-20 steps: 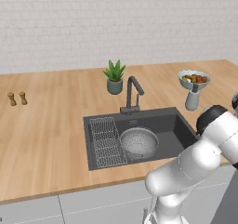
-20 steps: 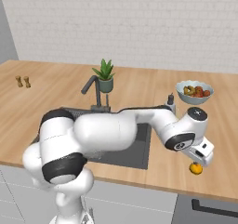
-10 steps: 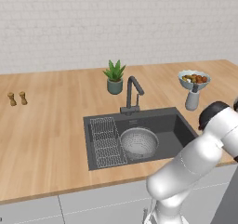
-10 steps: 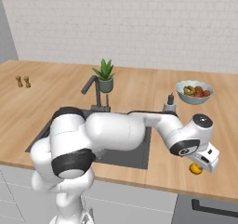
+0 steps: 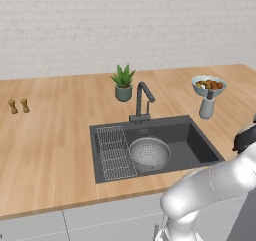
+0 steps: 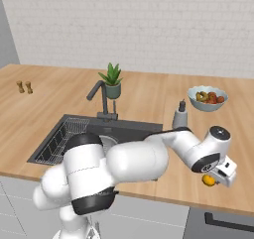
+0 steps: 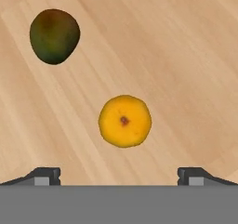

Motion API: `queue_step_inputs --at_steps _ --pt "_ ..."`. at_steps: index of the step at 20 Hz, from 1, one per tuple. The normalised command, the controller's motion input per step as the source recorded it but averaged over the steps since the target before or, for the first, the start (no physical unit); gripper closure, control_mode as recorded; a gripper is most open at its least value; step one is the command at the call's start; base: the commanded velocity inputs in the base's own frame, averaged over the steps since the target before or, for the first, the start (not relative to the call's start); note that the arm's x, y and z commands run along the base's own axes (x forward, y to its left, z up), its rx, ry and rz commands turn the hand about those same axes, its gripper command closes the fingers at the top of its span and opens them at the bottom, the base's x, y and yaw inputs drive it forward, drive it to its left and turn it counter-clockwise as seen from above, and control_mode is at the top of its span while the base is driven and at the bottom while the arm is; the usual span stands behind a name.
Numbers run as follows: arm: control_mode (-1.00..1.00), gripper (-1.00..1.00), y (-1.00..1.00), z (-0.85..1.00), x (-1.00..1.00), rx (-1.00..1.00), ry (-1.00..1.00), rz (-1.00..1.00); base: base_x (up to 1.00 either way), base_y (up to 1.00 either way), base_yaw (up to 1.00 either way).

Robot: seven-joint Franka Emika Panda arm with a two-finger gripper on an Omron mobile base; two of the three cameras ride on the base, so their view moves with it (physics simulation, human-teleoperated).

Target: Put the colander in the sink, put the mango, tangerine in the colander, and turn on the sink faucet and pour water over the colander.

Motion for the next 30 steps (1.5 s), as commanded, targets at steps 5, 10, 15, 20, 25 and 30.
queue_step_inputs --at_steps 5,10,15,20,25,30 --pt "-1.00 -1.00 -0.02 -0.14 0.11 0.00 0.00 0.00 0.00 0.00 0.00" --pt "-1.00 -1.00 -0.01 -0.25 0.05 -0.01 0.00 0.00 0.00 0.00 0.00" --pt "-1.00 -1.00 0.00 -0.27 0.16 -0.02 0.00 0.00 0.00 0.00 0.00" --pt "-1.00 -1.00 0.00 -0.20 0.05 -0.03 0.00 0.00 0.00 0.00 0.00" --pt "-1.00 -1.00 -0.01 -0.30 0.00 -0.07 0.00 0.00 0.00 0.00 0.00" --pt "-1.00 -1.00 -0.04 -0.26 0.06 -0.08 0.00 0.00 0.00 0.00 0.00"
